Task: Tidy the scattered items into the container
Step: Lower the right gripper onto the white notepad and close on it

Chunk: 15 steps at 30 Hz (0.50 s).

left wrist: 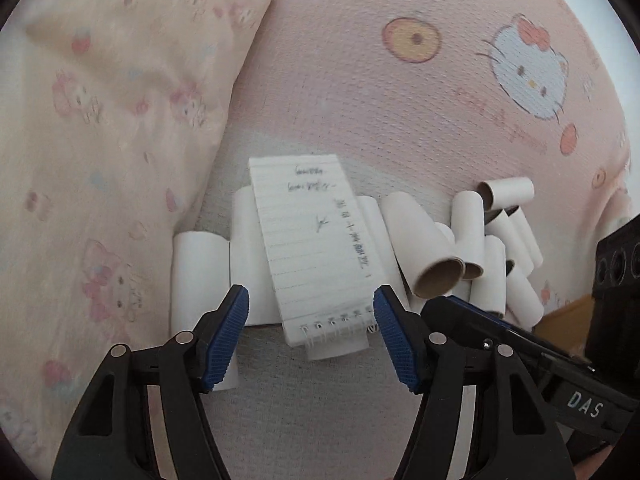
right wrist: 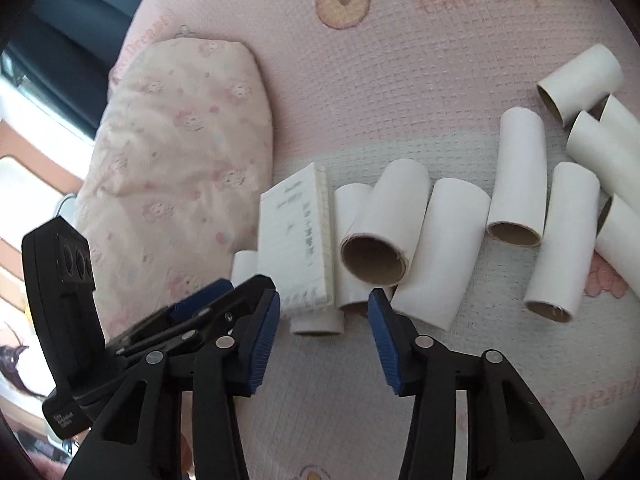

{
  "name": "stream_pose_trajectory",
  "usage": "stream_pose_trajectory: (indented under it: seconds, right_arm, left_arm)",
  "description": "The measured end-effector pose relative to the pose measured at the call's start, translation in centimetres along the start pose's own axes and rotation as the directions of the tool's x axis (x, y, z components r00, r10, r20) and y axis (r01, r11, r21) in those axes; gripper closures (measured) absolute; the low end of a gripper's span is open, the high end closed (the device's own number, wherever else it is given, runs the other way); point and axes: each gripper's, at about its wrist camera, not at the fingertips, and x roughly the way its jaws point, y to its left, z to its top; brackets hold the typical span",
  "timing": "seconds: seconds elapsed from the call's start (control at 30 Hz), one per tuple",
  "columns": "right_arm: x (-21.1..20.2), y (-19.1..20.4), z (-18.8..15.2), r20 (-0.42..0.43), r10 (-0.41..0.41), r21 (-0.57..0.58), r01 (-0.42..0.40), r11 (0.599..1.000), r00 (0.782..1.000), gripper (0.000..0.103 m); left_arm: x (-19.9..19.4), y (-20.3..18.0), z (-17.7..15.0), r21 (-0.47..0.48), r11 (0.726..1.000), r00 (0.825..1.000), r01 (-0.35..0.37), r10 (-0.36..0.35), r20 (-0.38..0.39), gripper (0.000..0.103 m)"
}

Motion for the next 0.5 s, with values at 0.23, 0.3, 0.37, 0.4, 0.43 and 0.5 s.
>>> stream_pose_trajectory:
  seconds: [0.23, 0.3, 0.37, 0.4, 0.43, 0.5]
  right_arm:
    - [2.3, 0.3, 0.5, -0.025, 0.037, 0.002, -0.037, 0.999, 0.999, 0.084]
    - [3.2, -0.1, 0.5, -0.046, 0.022, 0.025, -0.021, 0.999, 0.999, 0.084]
    - [3.8, -0.8, 0.5, -0.073, 0.062, 0.081, -0.056, 0.995, 0.995, 0.084]
    - [3.9, -1.2, 0.5, -0.07, 0.083, 0.112, -0.075, 0.991, 0.994, 0.084]
    - [3.9, -1.5, 0.5, -0.066, 0.097, 0.136, -0.087, 0.987, 0.993, 0.084]
    - [4.2, -1.6, 0.6, -0.068, 0.107, 0.149, -0.096, 0.984, 0.992, 0.084]
  left_arm:
    - [1.1, 1.6, 0.3, -0.089, 0.994, 0.997, 0.069, -0.071, -0.018, 0.05]
    - [1.5, 1.5, 0.5, -0.088, 0.994, 0.997, 0.065, -0.068, -0.023, 0.051]
    - [1.7, 1.4, 0.8, -0.088, 0.993, 0.997, 0.074, -0.076, -0.018, 0.051]
    - [1.8, 1.4, 0.9, -0.087, 0.993, 0.997, 0.077, -0.078, -0.018, 0.051]
    - [1.9, 1.3, 1.0, -0.081, 0.993, 0.996, 0.081, -0.082, -0.018, 0.051]
    - [2.1, 1.4, 1.4, -0.08, 0.992, 0.994, 0.1, -0.102, -0.024, 0.052]
